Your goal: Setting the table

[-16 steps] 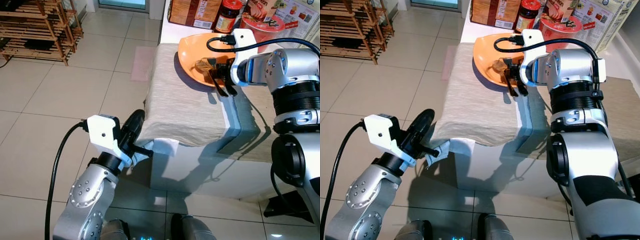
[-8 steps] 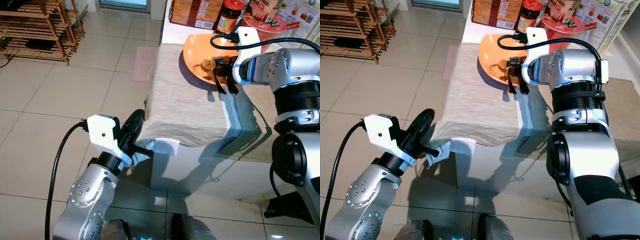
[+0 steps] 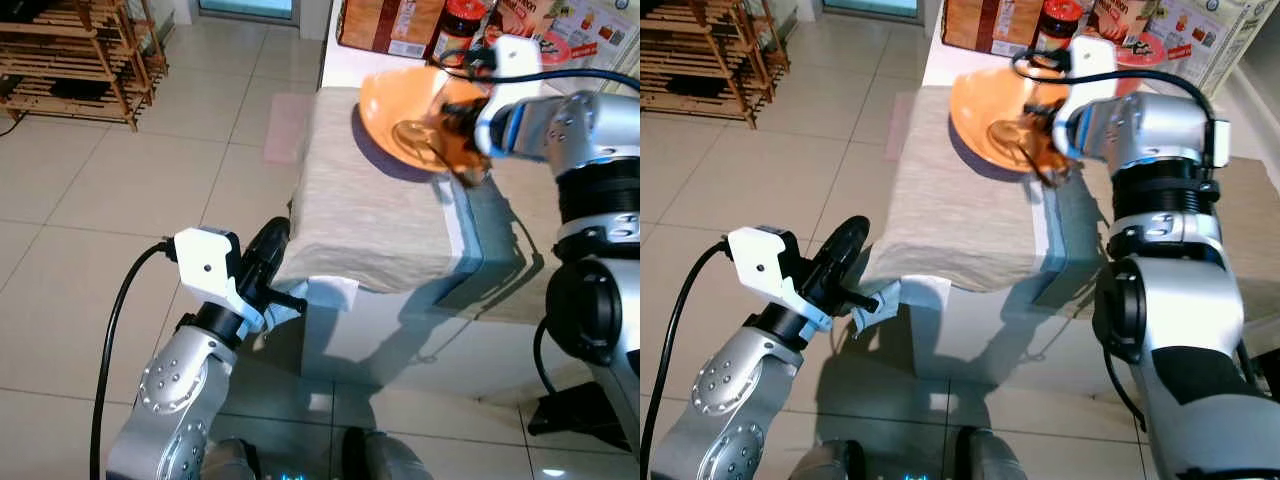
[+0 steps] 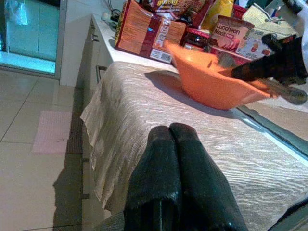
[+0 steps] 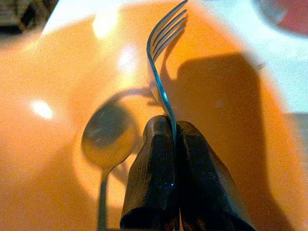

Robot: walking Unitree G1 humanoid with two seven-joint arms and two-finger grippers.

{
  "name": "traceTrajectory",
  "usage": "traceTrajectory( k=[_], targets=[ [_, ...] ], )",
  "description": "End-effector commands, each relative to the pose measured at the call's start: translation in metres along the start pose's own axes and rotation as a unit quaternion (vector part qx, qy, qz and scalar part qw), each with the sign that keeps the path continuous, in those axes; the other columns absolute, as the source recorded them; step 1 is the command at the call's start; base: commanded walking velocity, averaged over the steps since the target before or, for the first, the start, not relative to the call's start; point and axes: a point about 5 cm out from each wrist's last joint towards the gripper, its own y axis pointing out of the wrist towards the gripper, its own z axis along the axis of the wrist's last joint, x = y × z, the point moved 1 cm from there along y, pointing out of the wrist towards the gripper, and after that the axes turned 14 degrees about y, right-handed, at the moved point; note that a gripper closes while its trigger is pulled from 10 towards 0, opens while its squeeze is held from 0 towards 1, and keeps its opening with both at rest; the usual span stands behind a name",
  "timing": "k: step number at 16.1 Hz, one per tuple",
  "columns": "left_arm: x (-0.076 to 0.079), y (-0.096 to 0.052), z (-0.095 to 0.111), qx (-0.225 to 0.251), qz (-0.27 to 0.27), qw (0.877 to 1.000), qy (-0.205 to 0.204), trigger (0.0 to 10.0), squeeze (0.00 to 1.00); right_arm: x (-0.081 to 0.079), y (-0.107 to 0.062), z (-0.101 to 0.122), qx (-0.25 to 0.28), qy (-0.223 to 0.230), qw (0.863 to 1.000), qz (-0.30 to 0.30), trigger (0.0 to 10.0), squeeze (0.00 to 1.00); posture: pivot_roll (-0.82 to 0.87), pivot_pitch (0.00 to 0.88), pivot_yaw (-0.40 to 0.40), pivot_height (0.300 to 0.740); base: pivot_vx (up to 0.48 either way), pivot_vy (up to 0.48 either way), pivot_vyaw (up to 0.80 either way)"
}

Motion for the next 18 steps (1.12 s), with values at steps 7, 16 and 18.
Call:
traceTrajectory(
  k=[7, 16, 18],
  targets=[
    [0.001, 0.002, 0.002, 0.004, -0.007, 1.000, 0.002, 10.0, 0.00, -0.004, -0.014, 0.040, 0.131, 0.037, 0.990, 0.029, 3.8, 0.00, -0.08, 0.155, -0.065, 0.740, 0.000, 0.000, 0.00],
    [-0.052, 0.001, 0.014, 0.030, 0.138, 0.989, 0.043, 10.0, 0.00, -0.060, -0.093, 0.007, 0.267, 0.173, 0.814, 0.486, 10.0, 0.00, -0.08, 0.139, -0.041, 0.740, 0.000, 0.000, 0.00],
    [-0.064, -0.001, 0.015, 0.029, 0.167, 0.984, 0.059, 10.0, 0.00, -0.069, -0.105, -0.023, 0.234, 0.205, 0.774, 0.552, 0.0, 0.00, -0.09, 0.133, -0.035, 0.740, 0.000, 0.000, 0.00]
  ],
)
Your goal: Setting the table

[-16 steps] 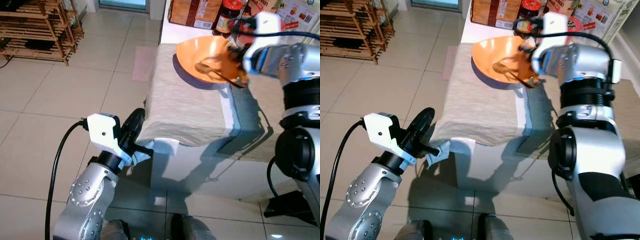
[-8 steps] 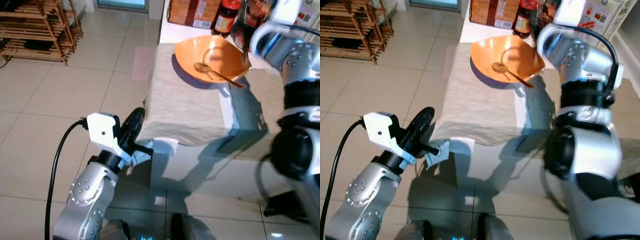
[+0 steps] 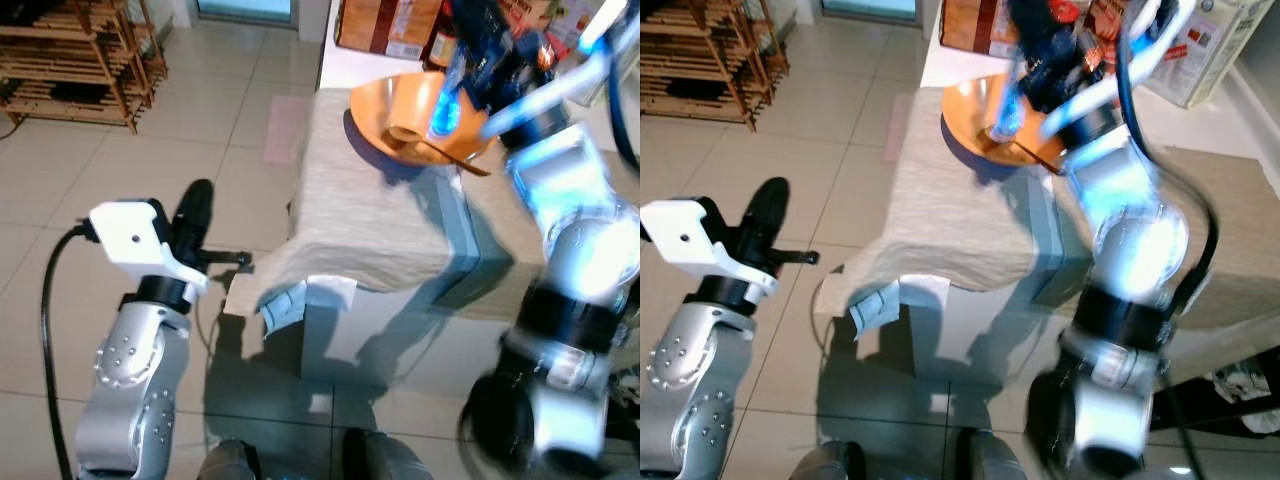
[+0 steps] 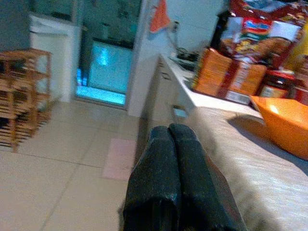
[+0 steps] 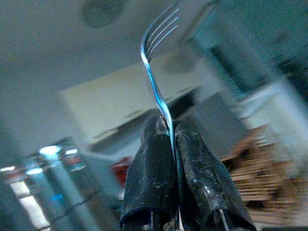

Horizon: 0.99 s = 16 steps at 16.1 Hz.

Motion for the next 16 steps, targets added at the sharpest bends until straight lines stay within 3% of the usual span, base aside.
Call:
traceTrajectory(
  k=[1, 3, 9, 16],
  targets=[
    [-0.004, -0.001, -0.002, -0.003, 0.002, 1.000, -0.010, 10.0, 0.00, -0.005, -0.007, -0.018, -0.040, 0.006, 0.999, 0.015, 10.0, 0.00, -0.08, 0.128, -0.029, 0.740, 0.000, 0.000, 0.00],
    [-0.005, -0.003, -0.001, 0.003, -0.012, 0.999, -0.039, 10.0, 0.00, -0.006, -0.014, -0.036, -0.069, 0.011, 0.997, 0.016, 10.0, 0.00, -0.08, 0.124, -0.027, 0.740, 0.000, 0.000, 0.00],
    [0.005, -0.006, 0.003, 0.019, -0.045, 0.998, -0.048, 10.0, 0.00, -0.007, -0.024, -0.075, -0.150, 0.029, 0.988, 0.026, 10.0, 0.00, -0.06, 0.119, -0.025, 0.740, 0.000, -0.436, 0.00],
    [0.012, -0.004, 0.002, 0.025, -0.074, 0.995, -0.059, 10.0, 0.00, 0.000, -0.030, -0.090, -0.188, 0.001, 0.982, 0.017, 10.0, 0.00, -0.07, 0.111, -0.020, 0.740, 0.000, -0.458, 0.00]
  ],
)
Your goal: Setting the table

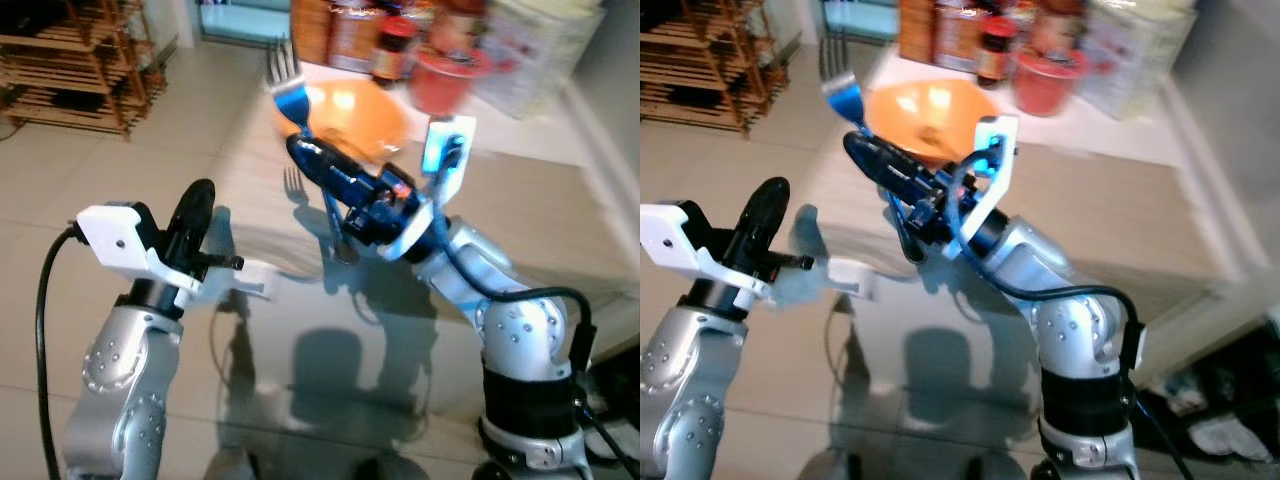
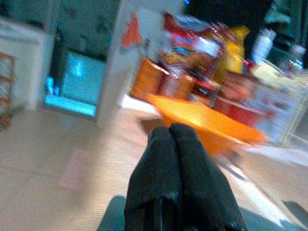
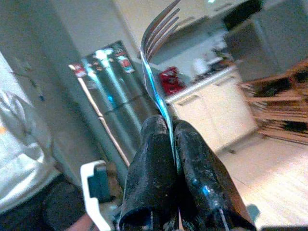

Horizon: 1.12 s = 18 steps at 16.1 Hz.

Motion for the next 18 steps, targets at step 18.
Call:
traceTrajectory(
  k=[18],
  targets=[
    [0.022, -0.006, -0.040, -0.053, -0.061, 0.997, 0.002, 10.0, 0.00, 0.078, -0.050, -0.021, -0.019, -0.155, 0.943, -0.295, 10.0, 0.00, -0.09, 0.095, -0.006, 0.740, 0.000, -0.458, 0.00]
  ],
)
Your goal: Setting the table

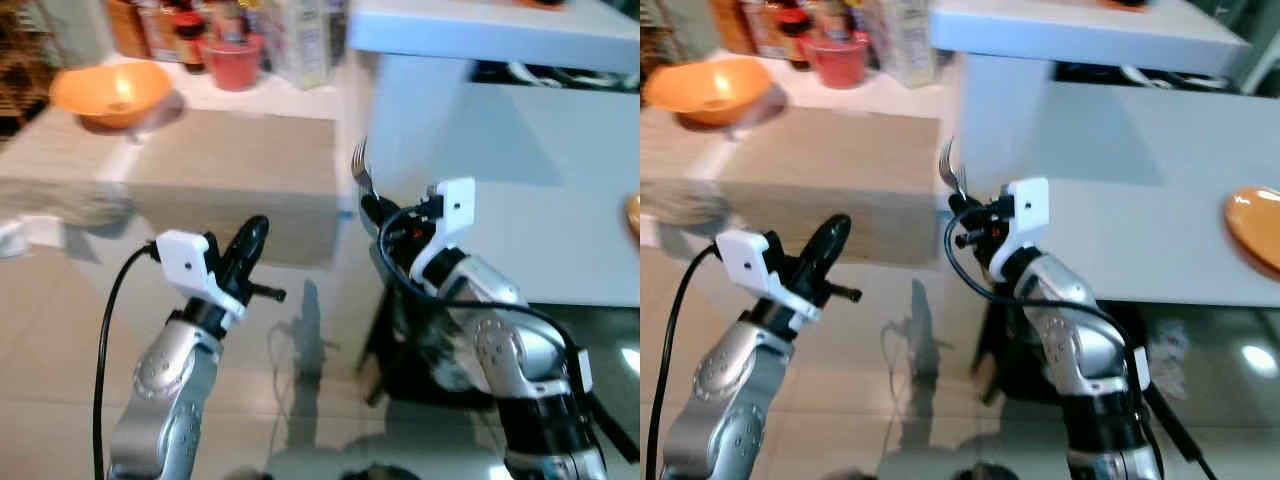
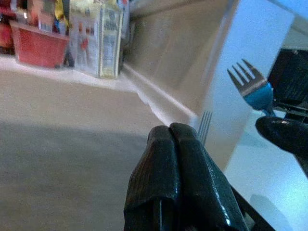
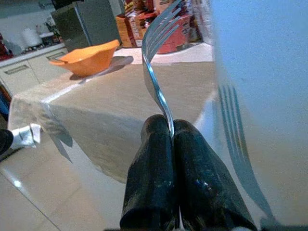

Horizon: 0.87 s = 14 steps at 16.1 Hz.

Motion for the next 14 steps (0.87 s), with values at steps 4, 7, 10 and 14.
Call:
traceTrajectory(
  k=[4, 7, 10, 14],
  targets=[
    [-0.003, -0.002, -0.006, -0.008, 0.009, 1.000, 0.008, 10.0, 0.00, 0.003, -0.001, -0.002, 0.003, -0.021, 1.000, -0.022, 10.0, 0.00, -0.10, 0.103, -0.008, 0.740, 0.000, -0.458, 0.00],
    [-0.003, -0.002, -0.007, -0.007, 0.010, 1.000, 0.008, 10.0, 0.00, 0.012, -0.003, -0.003, 0.004, -0.021, 0.999, -0.047, 10.0, 0.00, -0.11, 0.104, -0.007, 0.740, 0.000, -0.460, 0.00],
    [-0.004, -0.001, -0.006, -0.007, 0.014, 1.000, 0.012, 10.0, 0.00, 0.020, -0.003, 0.000, 0.013, -0.031, 0.996, -0.080, 10.0, 0.00, -0.10, 0.104, -0.006, 0.740, 0.000, -0.459, 0.00],
    [-0.006, 0.001, -0.008, -0.015, 0.021, 0.999, 0.023, 10.0, 0.00, 0.023, 0.000, 0.003, 0.020, -0.034, 0.995, -0.095, 10.0, 0.00, -0.10, 0.105, -0.005, 0.740, 0.000, -0.443, 0.00]
  ],
)
